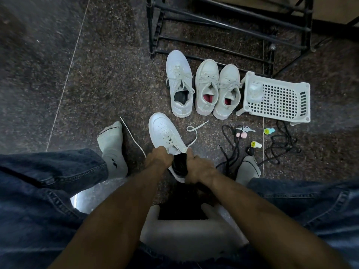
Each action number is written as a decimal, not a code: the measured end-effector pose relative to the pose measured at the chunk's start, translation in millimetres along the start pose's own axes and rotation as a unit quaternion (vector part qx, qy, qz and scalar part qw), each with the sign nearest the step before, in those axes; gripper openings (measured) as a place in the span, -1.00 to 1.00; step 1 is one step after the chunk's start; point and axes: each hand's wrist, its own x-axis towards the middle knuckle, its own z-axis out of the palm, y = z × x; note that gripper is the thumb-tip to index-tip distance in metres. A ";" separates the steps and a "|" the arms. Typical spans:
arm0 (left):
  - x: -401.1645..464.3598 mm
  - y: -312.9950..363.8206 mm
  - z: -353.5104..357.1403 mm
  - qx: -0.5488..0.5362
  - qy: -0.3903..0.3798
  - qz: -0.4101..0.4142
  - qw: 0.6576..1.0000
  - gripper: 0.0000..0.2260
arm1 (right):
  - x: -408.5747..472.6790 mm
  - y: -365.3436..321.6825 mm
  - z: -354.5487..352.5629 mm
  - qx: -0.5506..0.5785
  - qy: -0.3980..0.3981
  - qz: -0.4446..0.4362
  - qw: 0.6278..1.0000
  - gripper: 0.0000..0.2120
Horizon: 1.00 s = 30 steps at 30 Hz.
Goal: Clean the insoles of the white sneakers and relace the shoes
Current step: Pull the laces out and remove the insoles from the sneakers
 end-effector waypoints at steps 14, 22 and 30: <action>34.7 -13.5 -61.0 -0.072 0.105 -0.061 0.990 -0.62 | -25.9 53.4 -111.5 0.057 -0.188 -0.079 0.977 -0.31; 55.4 -37.0 -100.0 -0.105 0.174 -0.067 0.977 -0.64 | -12.8 90.5 -70.9 0.136 -0.134 -0.011 0.982 -0.39; 100.5 -14.6 -146.7 -0.129 0.215 -0.044 0.967 -0.67 | 32.1 49.7 9.6 0.174 -0.033 -0.046 0.983 -0.19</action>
